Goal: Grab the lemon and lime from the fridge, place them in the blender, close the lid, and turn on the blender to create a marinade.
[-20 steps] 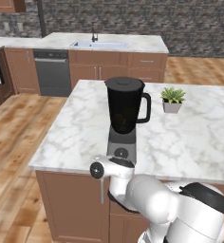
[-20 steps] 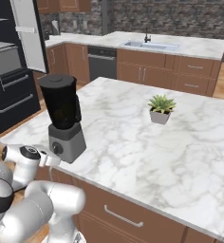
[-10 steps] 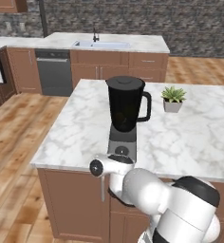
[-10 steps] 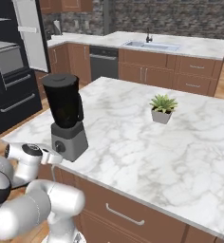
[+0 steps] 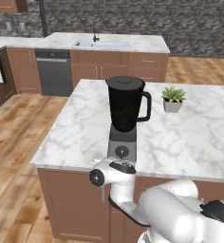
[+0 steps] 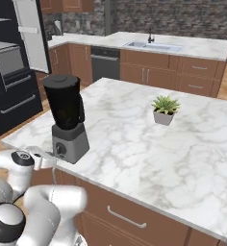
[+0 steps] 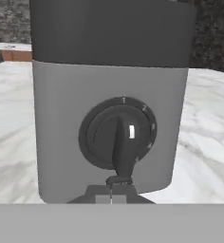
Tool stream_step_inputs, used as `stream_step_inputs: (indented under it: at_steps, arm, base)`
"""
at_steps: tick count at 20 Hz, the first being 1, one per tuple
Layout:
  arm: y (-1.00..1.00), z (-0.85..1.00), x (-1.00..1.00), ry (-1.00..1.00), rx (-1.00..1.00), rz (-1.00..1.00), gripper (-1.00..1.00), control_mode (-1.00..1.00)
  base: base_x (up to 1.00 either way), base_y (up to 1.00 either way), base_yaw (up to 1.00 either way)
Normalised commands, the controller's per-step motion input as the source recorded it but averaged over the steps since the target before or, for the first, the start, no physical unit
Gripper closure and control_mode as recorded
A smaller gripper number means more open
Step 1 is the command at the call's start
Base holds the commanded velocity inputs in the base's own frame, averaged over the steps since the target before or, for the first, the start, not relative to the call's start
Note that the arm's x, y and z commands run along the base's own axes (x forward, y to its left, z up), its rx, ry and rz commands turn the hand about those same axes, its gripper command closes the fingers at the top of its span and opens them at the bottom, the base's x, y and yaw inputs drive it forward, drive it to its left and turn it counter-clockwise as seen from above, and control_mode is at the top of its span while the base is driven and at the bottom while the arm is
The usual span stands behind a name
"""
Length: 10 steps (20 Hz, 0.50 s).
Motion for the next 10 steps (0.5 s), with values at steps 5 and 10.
stream_step_inputs:
  at_steps: [5, 10]
  arm:
    - [0.1, 0.52, -0.67, -0.1, 0.0, 0.13, 1.0, -1.0]
    - [0.01, 0.25, -0.25, -0.01, 0.0, 0.05, 1.0, -1.0]
  base:
    - [0.0, 0.0, 0.0]
    - [0.0, 0.0, 0.0]
